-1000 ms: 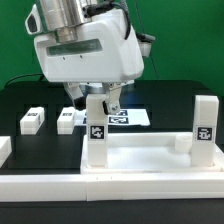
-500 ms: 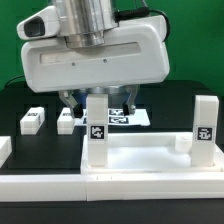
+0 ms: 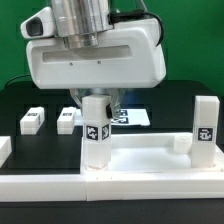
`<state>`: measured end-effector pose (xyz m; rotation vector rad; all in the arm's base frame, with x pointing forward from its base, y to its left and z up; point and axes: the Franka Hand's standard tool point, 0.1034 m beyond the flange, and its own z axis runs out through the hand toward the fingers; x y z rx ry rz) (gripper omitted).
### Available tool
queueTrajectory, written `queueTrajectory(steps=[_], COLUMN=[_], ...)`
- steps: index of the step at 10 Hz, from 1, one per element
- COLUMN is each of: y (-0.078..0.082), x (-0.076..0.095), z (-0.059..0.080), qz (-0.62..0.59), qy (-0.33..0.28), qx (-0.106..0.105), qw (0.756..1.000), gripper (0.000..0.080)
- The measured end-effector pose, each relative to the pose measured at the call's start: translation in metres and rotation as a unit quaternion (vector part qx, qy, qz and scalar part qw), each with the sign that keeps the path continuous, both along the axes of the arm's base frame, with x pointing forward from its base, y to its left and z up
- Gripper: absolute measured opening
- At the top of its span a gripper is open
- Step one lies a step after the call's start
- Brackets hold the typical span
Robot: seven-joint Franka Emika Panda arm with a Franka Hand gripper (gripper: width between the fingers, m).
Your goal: Assemble desk
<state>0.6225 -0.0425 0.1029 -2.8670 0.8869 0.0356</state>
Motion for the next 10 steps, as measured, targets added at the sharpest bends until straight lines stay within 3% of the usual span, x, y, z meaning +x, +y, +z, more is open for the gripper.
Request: queueTrajectory(steps=[3, 7, 8, 10], y=[-0.001, 0.003, 0.005, 0.005], x=[0.003, 0.011, 0.012, 0.012], z=[0.003, 0.0, 0.0, 0.0], qz=[-0.197, -0.479, -0.496, -0.489], qy=[0.023, 0.054, 0.057, 0.056], qx=[0.01, 0.045, 0.046, 0.045], qw=[0.98, 0.875, 0.865, 0.87], gripper=[0.0295, 0.0293, 0.0293, 0.0298])
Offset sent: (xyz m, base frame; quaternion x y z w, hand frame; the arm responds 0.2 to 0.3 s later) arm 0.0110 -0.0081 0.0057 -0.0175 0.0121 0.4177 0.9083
